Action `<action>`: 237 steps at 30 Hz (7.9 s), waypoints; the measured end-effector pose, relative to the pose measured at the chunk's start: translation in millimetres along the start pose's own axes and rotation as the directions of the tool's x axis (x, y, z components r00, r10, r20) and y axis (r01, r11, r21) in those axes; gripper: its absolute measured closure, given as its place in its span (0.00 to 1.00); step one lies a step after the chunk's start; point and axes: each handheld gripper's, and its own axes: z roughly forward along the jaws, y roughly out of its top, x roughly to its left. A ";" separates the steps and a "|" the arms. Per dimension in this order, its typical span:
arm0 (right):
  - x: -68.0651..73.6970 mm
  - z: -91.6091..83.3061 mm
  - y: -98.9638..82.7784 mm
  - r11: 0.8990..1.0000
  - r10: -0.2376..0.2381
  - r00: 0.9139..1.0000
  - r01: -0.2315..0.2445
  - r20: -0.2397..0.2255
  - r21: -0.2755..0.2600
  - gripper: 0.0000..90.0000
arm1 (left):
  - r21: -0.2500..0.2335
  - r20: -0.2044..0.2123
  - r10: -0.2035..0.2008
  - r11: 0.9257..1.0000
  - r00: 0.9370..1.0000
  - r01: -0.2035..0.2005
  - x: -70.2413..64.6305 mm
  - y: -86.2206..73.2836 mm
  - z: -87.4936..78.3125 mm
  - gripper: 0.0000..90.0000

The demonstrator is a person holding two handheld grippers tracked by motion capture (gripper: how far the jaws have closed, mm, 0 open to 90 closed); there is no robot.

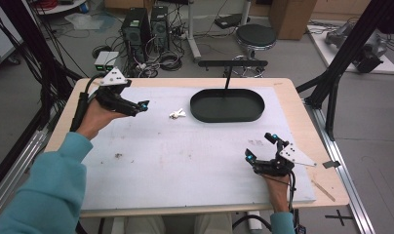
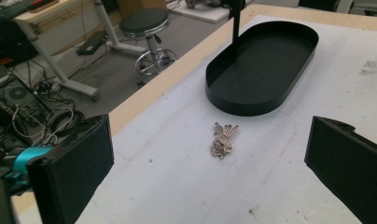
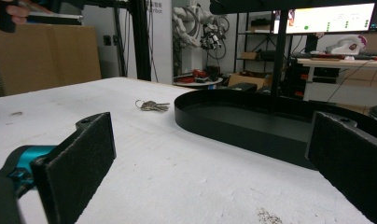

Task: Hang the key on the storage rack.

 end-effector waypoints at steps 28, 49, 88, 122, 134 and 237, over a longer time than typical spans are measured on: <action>0.2 0.1 0.0 1.000 -0.002 1.000 0.002 0.001 -0.001 0.01 | 0.279 0.080 0.019 0.959 0.997 -0.040 -2.7 9.5 116.4 0.02; 0.5 0.1 0.0 1.000 -0.001 1.000 0.001 0.000 -0.001 0.01 | 0.462 0.107 0.032 0.883 0.994 -0.078 -5.4 -23.6 158.2 0.08; 0.0 0.1 0.0 1.000 -0.001 1.000 0.001 -0.001 -0.001 0.01 | 0.546 0.141 -0.027 0.836 0.990 -0.055 -10.8 -31.3 168.4 0.84; 0.1 0.1 0.0 1.000 -0.003 1.000 0.003 0.001 -0.001 0.01 | 0.548 0.123 -0.056 0.836 0.991 -0.021 -10.2 -29.4 166.9 0.98; -0.2 1.4 0.8 1.000 0.006 1.000 -0.006 0.005 0.014 0.01 | 0.406 0.187 -0.100 0.914 0.977 0.015 -13.4 -2.5 138.1 0.98; 53.6 155.1 170.2 0.936 0.016 0.586 0.276 -0.810 0.218 0.73 | -0.217 0.667 0.088 0.973 0.740 0.080 -86.1 31.8 22.3 0.98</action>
